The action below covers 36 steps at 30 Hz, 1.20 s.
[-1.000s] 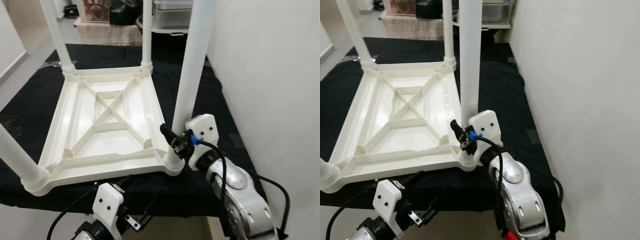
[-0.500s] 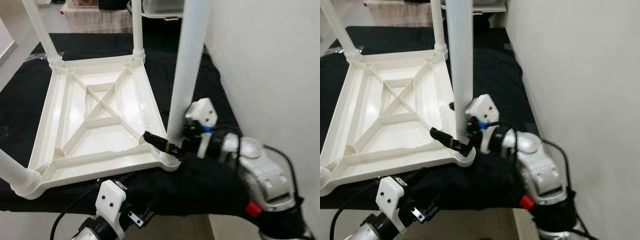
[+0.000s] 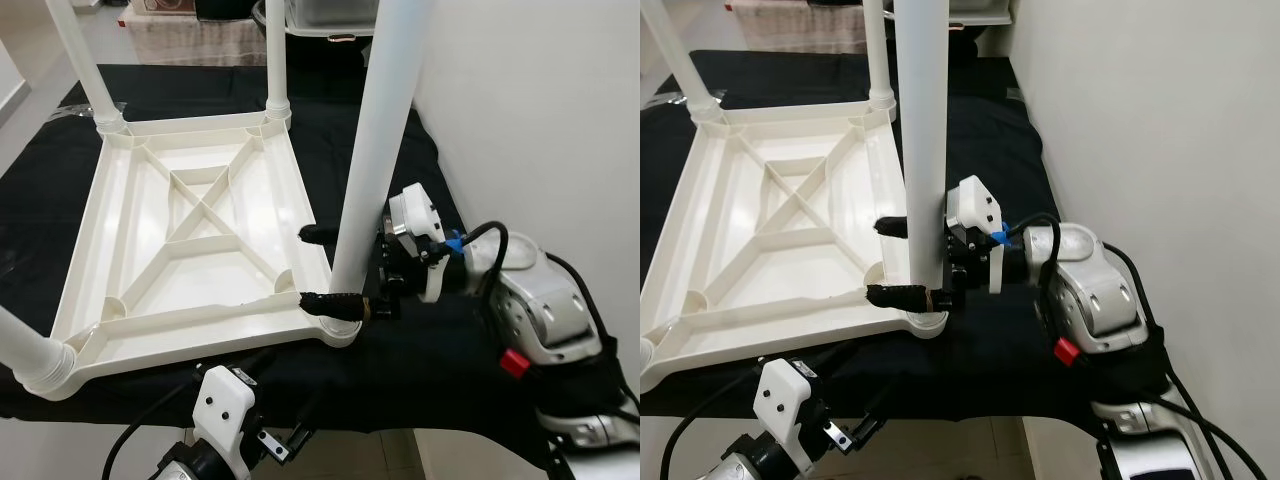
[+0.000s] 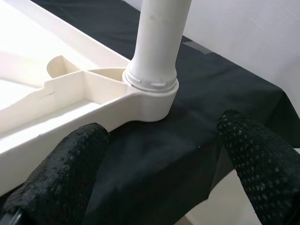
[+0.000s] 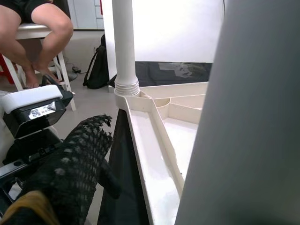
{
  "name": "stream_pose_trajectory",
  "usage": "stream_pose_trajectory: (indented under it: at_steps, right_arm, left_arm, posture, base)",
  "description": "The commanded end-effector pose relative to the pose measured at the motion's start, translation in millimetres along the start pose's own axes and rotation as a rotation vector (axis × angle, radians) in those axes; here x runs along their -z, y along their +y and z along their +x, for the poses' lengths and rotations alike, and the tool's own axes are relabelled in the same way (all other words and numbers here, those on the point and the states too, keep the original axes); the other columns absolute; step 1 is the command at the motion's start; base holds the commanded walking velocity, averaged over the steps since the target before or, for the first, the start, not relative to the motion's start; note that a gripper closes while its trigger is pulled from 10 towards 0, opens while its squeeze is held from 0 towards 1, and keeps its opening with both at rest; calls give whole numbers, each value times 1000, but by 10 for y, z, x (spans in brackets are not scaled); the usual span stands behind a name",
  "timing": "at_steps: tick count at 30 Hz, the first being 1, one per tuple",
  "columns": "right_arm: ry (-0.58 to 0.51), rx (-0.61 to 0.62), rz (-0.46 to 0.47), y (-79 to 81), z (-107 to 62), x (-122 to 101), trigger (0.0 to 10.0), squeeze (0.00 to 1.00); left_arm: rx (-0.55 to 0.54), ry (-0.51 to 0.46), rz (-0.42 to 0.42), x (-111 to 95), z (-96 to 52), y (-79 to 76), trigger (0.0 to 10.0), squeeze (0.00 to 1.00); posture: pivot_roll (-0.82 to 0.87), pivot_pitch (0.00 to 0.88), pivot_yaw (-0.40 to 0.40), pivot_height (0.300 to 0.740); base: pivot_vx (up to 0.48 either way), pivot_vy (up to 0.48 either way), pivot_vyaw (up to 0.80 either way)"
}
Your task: Building children table
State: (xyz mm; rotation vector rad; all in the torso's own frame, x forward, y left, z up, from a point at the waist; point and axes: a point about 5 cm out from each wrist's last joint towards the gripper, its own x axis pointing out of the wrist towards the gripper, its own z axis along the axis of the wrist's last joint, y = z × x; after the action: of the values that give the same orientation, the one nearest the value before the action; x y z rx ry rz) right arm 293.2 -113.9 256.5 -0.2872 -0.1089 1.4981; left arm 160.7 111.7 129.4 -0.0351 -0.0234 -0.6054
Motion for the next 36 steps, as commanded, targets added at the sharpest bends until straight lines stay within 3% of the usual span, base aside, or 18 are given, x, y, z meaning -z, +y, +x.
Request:
stream_pose_trajectory:
  at_steps: [1,7,10,15,16,18,19,20,21,22,23,26,27,28,33,34,35,36]
  right_arm:
    - [-7,-57,-10,36,44,-1,0,0]
    - [0,-67,-3,7,-55,2,0,0]
    - [24,-72,17,-17,-248,27,0,0]
    - [-2,-47,82,81,-357,81,0,0]
    - [-47,14,136,189,-320,175,0,0]
    - [102,701,366,97,-162,679,0,0]
    - [102,701,366,97,-162,679,0,0]
    - [312,1066,452,242,-301,950,0,0]
    - [312,1066,452,242,-301,950,0,0]
    - [415,1177,448,431,-328,1033,0,0]
    - [446,1184,432,556,-327,1041,0,0]
    - [425,1152,470,636,-236,1053,0,0]
    - [425,1152,470,636,-236,1053,0,0]
    - [344,996,483,625,31,971,0,0]
    - [316,932,477,601,120,918,0,0]
    - [317,902,464,579,132,900,2353,0]
    - [285,865,433,518,142,851,10000,0]
    - [285,865,433,518,142,851,10000,0]
  left_arm:
    - [-2,2,1,-9,-17,-21,10000,0]
    - [-9,0,4,-23,-30,-6,10000,0]
    - [-8,0,4,-35,-36,2,10000,0]
    - [-5,1,2,-36,-40,2,10000,0]
    - [-5,3,2,-34,-49,12,10000,0]
    - [2,10,3,-31,-60,30,10000,0]
    - [2,10,3,-31,-60,30,10000,0]
    - [3,13,2,-24,-61,45,10000,0]
    - [3,13,2,-24,-61,45,10000,0]
    - [8,13,1,-22,-48,55,10000,0]
    - [11,12,0,-20,-36,65,10000,0]
    - [11,12,0,-11,-23,74,10000,0]
    - [11,12,0,-11,-23,74,10000,0]
    - [15,13,2,-5,-13,80,10000,0]
    - [16,11,3,-10,-10,76,10000,0]
    - [12,8,3,-12,-12,74,10000,0]
    - [5,6,3,-15,-15,68,10000,0]
    - [5,6,3,-15,-15,68,10000,0]
  posture:
    - [87,184,-60,740]
    - [82,197,-54,740]
    - [78,203,-49,740]
    - [70,205,-42,740]
    - [61,207,-35,740]
    - [64,210,-37,740]
    - [64,210,-37,740]
    - [50,208,-45,740]
    - [50,208,-45,740]
    - [47,207,-37,740]
    - [42,209,-34,740]
    - [26,200,-18,740]
    - [26,200,-18,740]
    - [33,191,-31,740]
    - [34,189,-36,740]
    - [35,191,-39,740]
    - [43,187,-41,740]
    - [43,187,-41,740]
  base:
    - [0,0,0]
    - [0,0,0]
    - [0,0,0]
    - [0,0,0]
    - [0,0,0]
    - [0,0,0]
    - [0,0,0]
    - [0,0,0]
    - [0,0,0]
    - [0,0,0]
    - [0,0,0]
    - [0,0,0]
    - [0,0,0]
    - [0,0,0]
    - [0,0,0]
    - [0,0,0]
    - [0,0,0]
    - [0,0,0]
